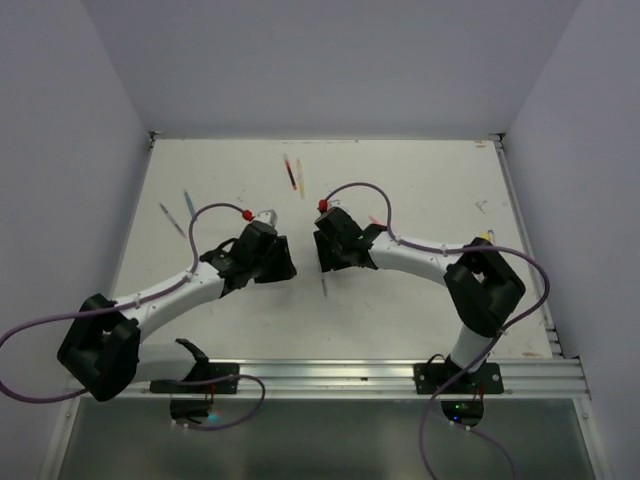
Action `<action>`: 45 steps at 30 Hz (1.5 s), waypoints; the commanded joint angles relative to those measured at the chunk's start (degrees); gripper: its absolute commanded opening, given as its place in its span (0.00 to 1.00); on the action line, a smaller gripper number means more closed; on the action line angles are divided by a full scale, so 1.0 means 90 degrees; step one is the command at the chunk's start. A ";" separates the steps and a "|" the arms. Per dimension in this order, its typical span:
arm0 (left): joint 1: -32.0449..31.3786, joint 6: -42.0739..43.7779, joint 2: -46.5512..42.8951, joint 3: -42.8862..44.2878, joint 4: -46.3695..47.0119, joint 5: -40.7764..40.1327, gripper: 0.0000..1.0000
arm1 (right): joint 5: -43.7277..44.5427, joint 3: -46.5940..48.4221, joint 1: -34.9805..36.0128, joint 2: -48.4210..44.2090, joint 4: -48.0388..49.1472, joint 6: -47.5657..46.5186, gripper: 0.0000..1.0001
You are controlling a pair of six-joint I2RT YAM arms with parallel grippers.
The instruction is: Open the pen caps
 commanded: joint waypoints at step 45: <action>-0.0079 0.0330 -0.1547 0.0155 0.1540 0.1456 0.56 | -0.0576 0.0047 -0.2893 0.0564 -0.0245 -0.2189 0.05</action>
